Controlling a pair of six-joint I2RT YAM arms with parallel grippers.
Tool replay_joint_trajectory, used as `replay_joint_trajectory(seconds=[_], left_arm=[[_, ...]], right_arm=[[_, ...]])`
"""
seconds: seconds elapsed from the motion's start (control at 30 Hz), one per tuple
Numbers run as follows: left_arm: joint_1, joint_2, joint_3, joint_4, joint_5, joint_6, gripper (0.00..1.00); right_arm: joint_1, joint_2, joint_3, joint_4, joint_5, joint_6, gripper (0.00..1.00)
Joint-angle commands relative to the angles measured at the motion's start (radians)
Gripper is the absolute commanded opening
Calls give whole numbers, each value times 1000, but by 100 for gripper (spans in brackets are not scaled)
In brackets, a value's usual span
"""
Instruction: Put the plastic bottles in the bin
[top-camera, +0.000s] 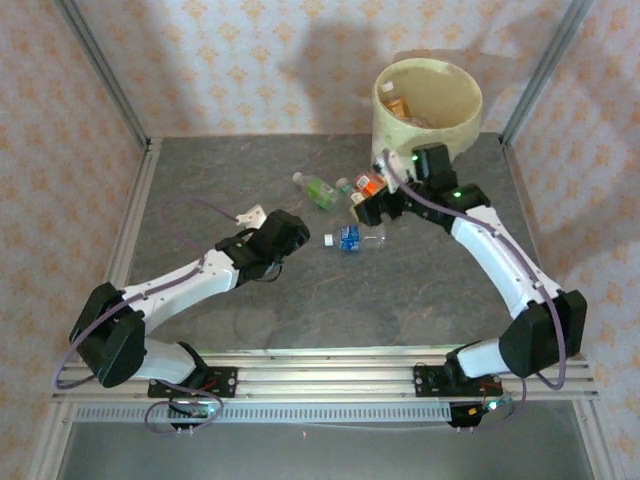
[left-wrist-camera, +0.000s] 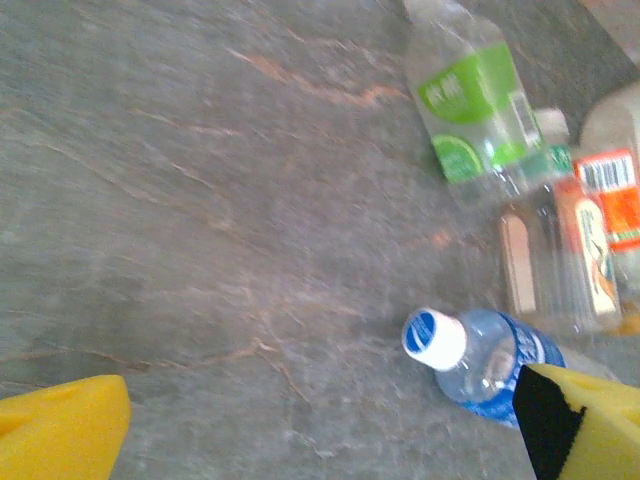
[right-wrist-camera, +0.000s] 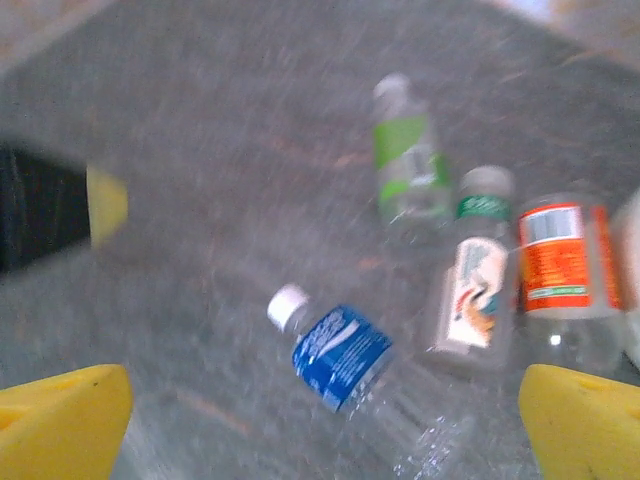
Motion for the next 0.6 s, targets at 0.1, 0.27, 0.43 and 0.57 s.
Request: replay_joint_trajectory(seconds=[0.1, 0.27, 0.43, 0.57], left_arm=[[19, -34, -23, -78, -89, -53, 100], [18, -31, -23, -84, -82, -57, 100], [19, -24, -23, -84, -76, -58, 100], [19, -11, -24, -77, -67, -59, 100]], right_arm=[[118, 156, 3, -119, 178, -276, 99], [162, 288, 31, -100, 374, -333, 99], [185, 365, 31, -61, 433, -370, 99], [201, 390, -36, 66, 472, -388, 99]])
